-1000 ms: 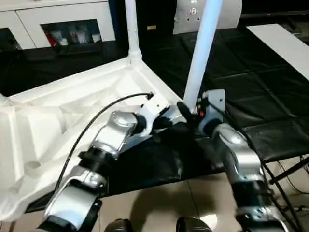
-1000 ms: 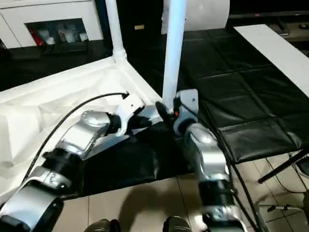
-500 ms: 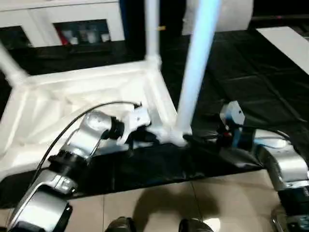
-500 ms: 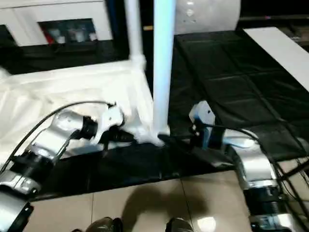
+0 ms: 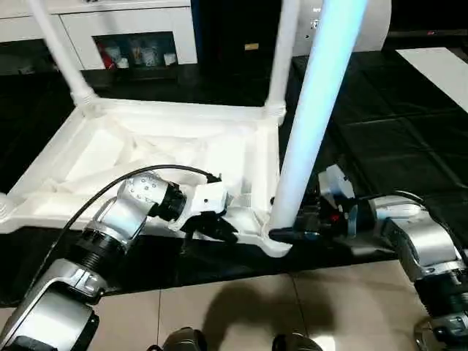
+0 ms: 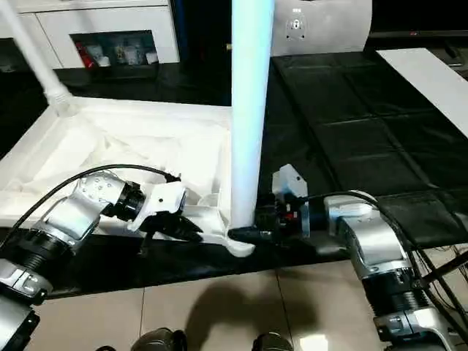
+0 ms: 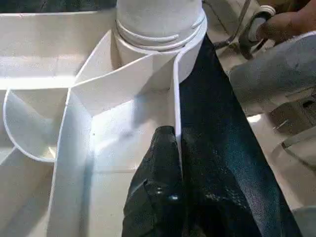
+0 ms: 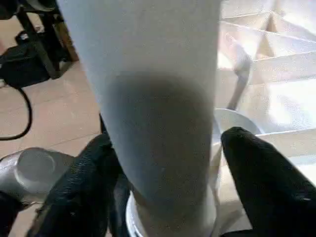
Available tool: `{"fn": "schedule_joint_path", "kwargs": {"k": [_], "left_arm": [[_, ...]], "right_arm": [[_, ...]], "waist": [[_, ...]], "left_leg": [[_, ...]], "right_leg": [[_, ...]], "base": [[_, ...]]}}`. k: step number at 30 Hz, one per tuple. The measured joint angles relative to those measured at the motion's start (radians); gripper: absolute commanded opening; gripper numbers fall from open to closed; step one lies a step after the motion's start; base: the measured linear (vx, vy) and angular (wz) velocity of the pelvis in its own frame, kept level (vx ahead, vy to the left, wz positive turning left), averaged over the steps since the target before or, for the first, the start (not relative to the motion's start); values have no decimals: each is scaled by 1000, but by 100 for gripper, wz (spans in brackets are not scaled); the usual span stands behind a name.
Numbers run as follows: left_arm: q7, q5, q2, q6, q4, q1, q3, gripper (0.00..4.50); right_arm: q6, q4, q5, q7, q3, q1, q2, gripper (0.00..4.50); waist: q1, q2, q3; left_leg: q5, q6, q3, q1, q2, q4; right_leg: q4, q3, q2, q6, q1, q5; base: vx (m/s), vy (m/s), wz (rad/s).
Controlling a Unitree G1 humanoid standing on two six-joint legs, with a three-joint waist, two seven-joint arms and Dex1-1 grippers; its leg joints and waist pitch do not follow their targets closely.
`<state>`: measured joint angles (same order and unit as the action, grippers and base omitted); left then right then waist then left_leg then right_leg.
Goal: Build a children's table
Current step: Rotate leg to tighten
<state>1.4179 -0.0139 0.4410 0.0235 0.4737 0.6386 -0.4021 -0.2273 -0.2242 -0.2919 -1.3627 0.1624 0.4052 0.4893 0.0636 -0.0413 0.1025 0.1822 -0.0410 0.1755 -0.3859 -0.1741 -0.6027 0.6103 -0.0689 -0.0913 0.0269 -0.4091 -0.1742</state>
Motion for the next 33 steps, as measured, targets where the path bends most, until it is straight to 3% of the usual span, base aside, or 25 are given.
{"fn": "schedule_joint_path", "kwargs": {"k": [12,15,21,25,29,33], "left_arm": [[20,1,-4,-8,1,1,-9,0],[19,2,-6,-3,1,1,-9,0],[-2,19,-25,73,-1,1,8,0],[-110,-8,-50,139,21,15,43,0],[-270,-31,-123,248,43,41,83,0],[-479,-44,-236,353,73,72,130,0]], "right_arm": [[-2,-22,1,-54,23,7,25,210],[-9,-21,0,-55,23,7,25,202],[-102,50,-20,25,-5,-37,-1,199],[-153,70,6,227,-58,-54,-82,199],[-189,72,49,494,-137,-53,-204,199],[-200,26,119,810,-210,5,-356,199]], "waist": [[4,0,0],[4,0,0],[4,-1,-1],[-14,-1,-1],[-43,-1,0],[-73,-1,-1]], "left_leg": [[0,0,0,0,0,0],[0,0,0,0,0,0],[0,0,0,1,0,0],[-2,-3,0,4,0,0],[-3,-4,0,4,0,1],[-2,-4,0,1,1,1]], "right_leg": [[0,0,0,0,0,0],[0,0,0,0,1,0],[0,0,0,0,1,0],[0,0,0,-2,1,0],[-2,1,0,-7,1,-3],[-2,2,1,-2,-3,4]], "base": [[0,0,0],[0,0,0],[0,0,0],[0,0,0],[0,0,0],[0,0,0]]}}
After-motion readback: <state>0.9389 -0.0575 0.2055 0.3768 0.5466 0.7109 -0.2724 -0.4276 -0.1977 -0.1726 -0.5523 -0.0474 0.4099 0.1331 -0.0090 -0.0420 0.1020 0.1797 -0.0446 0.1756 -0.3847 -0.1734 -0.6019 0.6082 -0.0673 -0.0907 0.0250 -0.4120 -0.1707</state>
